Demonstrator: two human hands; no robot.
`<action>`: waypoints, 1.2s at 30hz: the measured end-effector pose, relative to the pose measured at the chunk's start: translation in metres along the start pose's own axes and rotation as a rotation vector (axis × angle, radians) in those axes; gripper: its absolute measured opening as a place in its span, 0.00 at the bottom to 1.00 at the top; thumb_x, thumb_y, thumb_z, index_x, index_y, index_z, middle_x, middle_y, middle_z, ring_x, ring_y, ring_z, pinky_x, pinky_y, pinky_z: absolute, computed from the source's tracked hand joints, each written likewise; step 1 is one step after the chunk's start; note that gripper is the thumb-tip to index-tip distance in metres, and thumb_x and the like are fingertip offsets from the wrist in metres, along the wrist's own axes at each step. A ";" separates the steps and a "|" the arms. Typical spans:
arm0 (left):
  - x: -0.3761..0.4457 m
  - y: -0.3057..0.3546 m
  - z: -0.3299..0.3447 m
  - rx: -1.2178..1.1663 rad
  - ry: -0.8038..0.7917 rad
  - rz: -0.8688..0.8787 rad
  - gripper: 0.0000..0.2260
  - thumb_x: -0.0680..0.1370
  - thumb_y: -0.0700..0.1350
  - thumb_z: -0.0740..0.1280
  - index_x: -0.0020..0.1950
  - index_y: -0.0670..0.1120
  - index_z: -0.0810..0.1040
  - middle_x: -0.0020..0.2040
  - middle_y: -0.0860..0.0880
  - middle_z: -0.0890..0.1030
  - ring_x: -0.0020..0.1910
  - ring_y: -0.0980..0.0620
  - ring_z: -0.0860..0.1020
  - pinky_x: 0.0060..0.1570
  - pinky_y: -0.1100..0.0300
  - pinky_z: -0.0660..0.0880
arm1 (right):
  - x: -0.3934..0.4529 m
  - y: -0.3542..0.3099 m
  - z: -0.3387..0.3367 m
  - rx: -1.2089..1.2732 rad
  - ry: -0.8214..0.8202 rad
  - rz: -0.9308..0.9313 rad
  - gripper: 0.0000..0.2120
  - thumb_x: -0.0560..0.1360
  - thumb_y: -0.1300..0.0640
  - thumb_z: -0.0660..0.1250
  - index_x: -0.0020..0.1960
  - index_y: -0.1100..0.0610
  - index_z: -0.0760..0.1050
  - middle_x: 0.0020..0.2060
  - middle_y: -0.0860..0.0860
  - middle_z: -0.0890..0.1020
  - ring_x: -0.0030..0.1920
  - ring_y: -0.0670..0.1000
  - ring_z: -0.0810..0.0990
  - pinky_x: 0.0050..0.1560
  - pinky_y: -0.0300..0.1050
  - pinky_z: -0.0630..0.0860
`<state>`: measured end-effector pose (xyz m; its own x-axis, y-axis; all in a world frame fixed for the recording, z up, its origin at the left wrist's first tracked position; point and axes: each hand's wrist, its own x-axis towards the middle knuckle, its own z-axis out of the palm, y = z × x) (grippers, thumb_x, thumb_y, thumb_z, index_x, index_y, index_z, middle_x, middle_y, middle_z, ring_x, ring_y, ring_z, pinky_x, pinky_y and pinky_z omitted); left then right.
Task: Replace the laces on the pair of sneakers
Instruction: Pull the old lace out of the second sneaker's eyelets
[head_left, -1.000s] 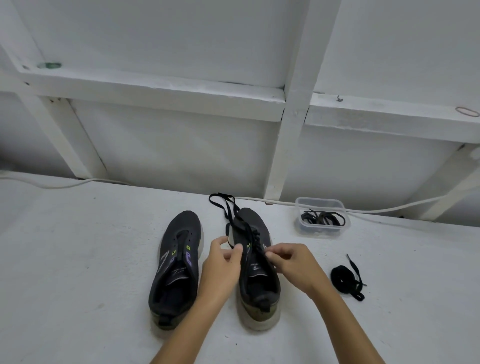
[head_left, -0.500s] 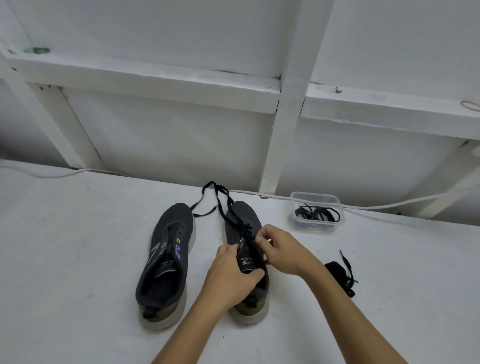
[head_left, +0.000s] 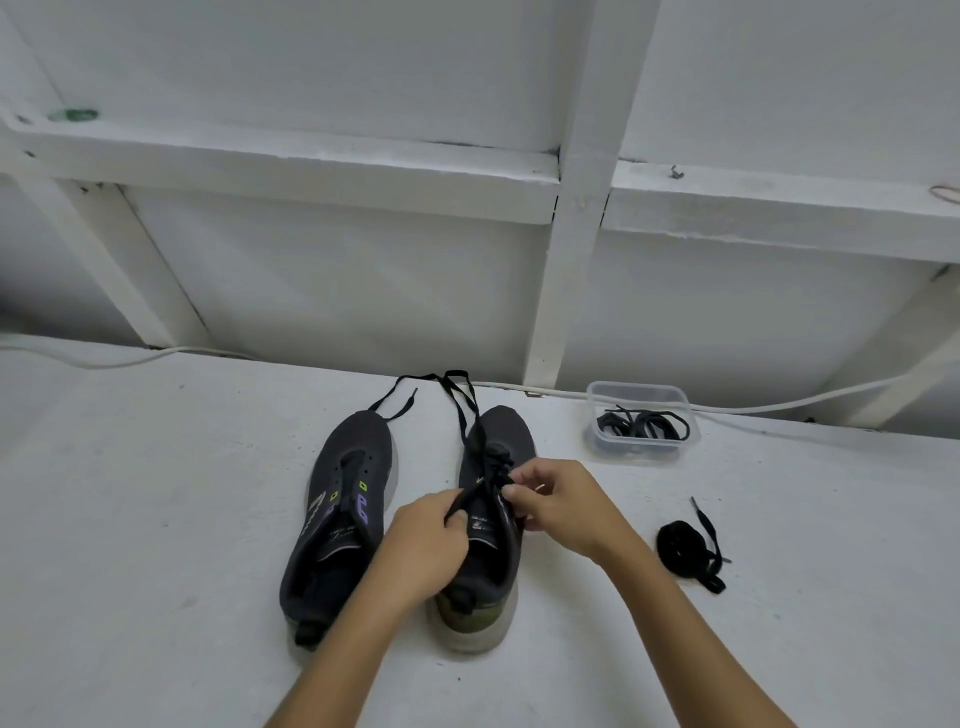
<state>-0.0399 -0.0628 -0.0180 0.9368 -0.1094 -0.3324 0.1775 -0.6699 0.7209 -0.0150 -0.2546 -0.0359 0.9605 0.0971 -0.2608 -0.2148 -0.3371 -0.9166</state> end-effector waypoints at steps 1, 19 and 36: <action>-0.002 0.002 -0.002 -0.029 -0.025 0.005 0.11 0.82 0.49 0.61 0.61 0.62 0.77 0.53 0.61 0.79 0.50 0.62 0.76 0.45 0.69 0.69 | 0.001 -0.002 0.002 -0.004 0.010 -0.002 0.02 0.79 0.59 0.71 0.49 0.57 0.82 0.40 0.54 0.85 0.38 0.47 0.84 0.41 0.43 0.84; -0.018 0.014 0.023 0.089 0.027 0.049 0.24 0.77 0.58 0.65 0.72 0.60 0.65 0.69 0.58 0.70 0.61 0.53 0.73 0.54 0.59 0.68 | -0.017 0.014 0.012 0.026 0.108 0.027 0.04 0.75 0.50 0.74 0.42 0.48 0.85 0.38 0.47 0.86 0.38 0.47 0.84 0.42 0.45 0.84; -0.014 0.011 0.024 0.109 0.031 0.027 0.29 0.77 0.59 0.64 0.76 0.57 0.61 0.71 0.57 0.67 0.63 0.51 0.72 0.55 0.60 0.66 | -0.006 -0.004 0.003 0.008 0.257 0.103 0.11 0.79 0.47 0.69 0.47 0.55 0.79 0.43 0.49 0.84 0.41 0.51 0.85 0.34 0.46 0.84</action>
<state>-0.0583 -0.0866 -0.0199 0.9500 -0.1066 -0.2935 0.1199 -0.7433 0.6582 -0.0204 -0.2509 -0.0318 0.9467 -0.1783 -0.2681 -0.3139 -0.3250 -0.8921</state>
